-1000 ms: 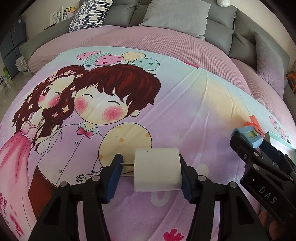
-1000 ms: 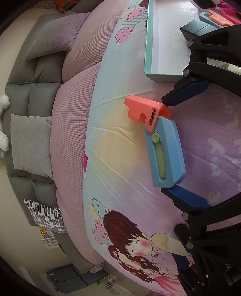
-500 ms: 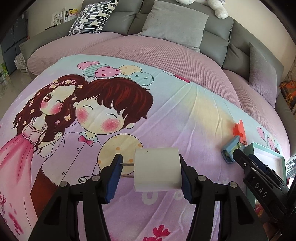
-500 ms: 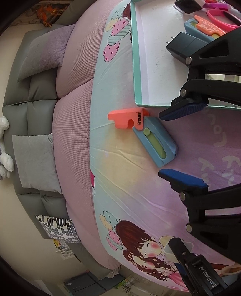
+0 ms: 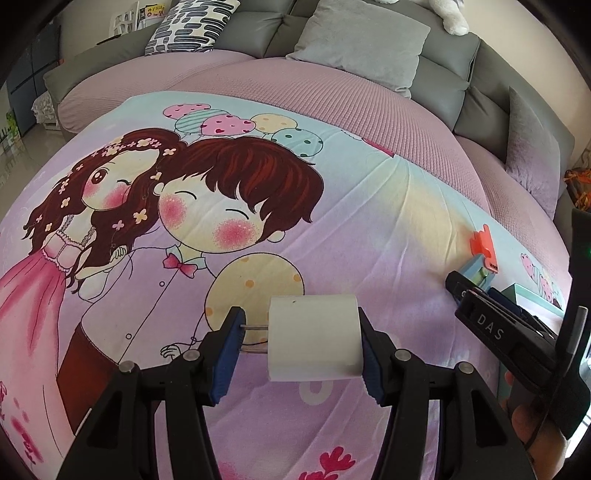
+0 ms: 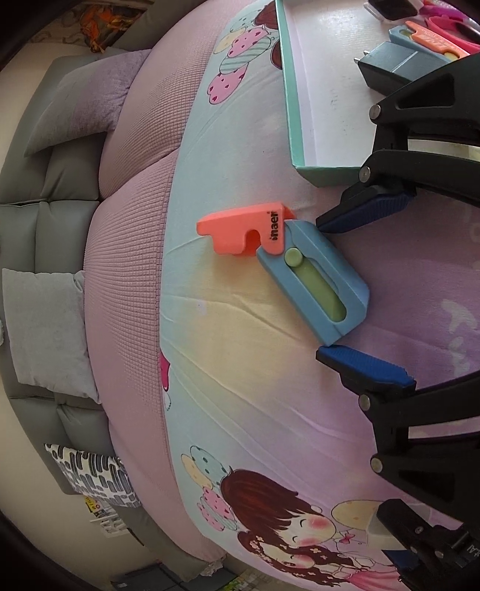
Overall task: Organize rigid objects
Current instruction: 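Close the right tool on the blue holder with orange clip, then lift the blue holder with the right tool while the left tool holds the adapter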
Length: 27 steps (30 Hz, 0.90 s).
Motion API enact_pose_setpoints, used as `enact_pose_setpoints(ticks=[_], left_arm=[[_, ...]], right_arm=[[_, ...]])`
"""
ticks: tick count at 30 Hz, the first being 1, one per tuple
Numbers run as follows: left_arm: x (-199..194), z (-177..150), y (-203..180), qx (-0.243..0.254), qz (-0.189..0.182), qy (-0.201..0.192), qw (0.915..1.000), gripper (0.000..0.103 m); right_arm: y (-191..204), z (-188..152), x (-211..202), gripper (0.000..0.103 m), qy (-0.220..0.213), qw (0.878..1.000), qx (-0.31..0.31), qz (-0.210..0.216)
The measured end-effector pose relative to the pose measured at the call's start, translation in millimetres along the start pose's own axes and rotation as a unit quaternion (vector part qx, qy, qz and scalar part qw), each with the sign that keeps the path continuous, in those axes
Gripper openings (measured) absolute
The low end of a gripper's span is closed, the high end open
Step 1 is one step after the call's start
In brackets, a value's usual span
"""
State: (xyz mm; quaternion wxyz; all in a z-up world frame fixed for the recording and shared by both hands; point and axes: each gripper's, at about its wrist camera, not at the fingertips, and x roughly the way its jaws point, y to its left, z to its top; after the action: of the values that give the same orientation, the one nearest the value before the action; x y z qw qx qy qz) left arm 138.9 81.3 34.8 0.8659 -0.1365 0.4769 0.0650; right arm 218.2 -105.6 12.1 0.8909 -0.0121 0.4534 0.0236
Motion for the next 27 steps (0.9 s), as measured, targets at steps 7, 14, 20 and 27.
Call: enact_pose_setpoints(ticks=[7, 14, 20, 27], left_arm=[[2, -1, 3, -0.005, -0.003, 0.003, 1.0000, 0.059], [1, -2, 6, -0.009, 0.002, 0.003, 1.0000, 0.059], [0, -2, 6, -0.008, -0.001, 0.005, 1.0000, 0.059], [2, -3, 8, -0.010, 0.002, 0.008, 0.9999, 0.059]], right_arm=[[6, 10, 10, 0.070, 0.008, 1.000, -0.009, 0.026], [1, 14, 8, 0.072, 0.005, 0.999, 0.008, 0.052], [1, 17, 11, 0.064, 0.002, 1.000, 0.012, 0.026], [-8, 7, 1, 0.047, -0.009, 0.999, 0.017, 0.029]])
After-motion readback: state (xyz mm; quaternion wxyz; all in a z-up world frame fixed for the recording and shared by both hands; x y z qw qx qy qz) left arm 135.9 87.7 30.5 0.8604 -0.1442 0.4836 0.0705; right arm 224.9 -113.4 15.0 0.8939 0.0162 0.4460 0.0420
